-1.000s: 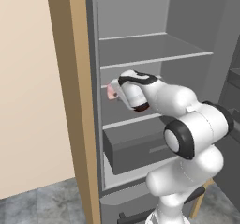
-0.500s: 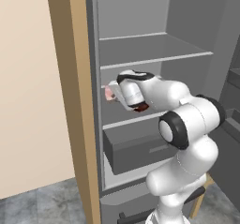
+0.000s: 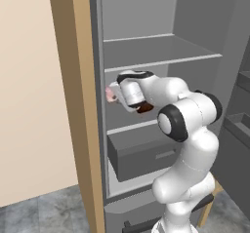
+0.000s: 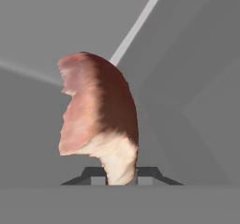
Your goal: Place the steak on the counter behind the older steak on the same shelf of the fridge to maintain FIFO order. Close the fridge door when finished.
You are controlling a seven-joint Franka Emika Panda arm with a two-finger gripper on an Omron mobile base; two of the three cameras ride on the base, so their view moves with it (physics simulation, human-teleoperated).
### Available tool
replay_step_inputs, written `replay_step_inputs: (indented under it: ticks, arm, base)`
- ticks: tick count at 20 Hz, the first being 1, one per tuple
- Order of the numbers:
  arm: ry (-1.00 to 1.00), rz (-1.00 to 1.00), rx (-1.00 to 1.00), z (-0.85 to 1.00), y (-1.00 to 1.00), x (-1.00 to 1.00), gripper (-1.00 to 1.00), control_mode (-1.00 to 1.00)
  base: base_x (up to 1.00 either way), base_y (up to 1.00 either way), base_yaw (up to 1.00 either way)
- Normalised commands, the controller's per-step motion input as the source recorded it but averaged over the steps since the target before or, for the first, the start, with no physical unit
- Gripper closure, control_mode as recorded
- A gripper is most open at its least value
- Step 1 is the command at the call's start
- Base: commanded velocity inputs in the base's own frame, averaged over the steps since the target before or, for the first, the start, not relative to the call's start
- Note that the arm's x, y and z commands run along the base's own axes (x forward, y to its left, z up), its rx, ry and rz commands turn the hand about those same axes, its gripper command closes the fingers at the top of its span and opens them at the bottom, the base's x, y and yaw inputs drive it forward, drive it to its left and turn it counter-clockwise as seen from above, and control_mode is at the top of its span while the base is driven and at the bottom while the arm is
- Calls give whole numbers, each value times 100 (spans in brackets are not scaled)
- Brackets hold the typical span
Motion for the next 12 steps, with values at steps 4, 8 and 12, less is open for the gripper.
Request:
replay_step_inputs:
  ticks: [4, 8, 12]
  arm:
    - [2, 0, 0, -21, 7, 24, -100, -100]
    - [0, 0, 0, -8, 1, 0, -100, -100]
    - [0, 0, 0, -1, 3, -16, -100, -100]
  base:
    - [0, 0, 0]
    - [0, 0, 0]
    - [0, 0, 0]
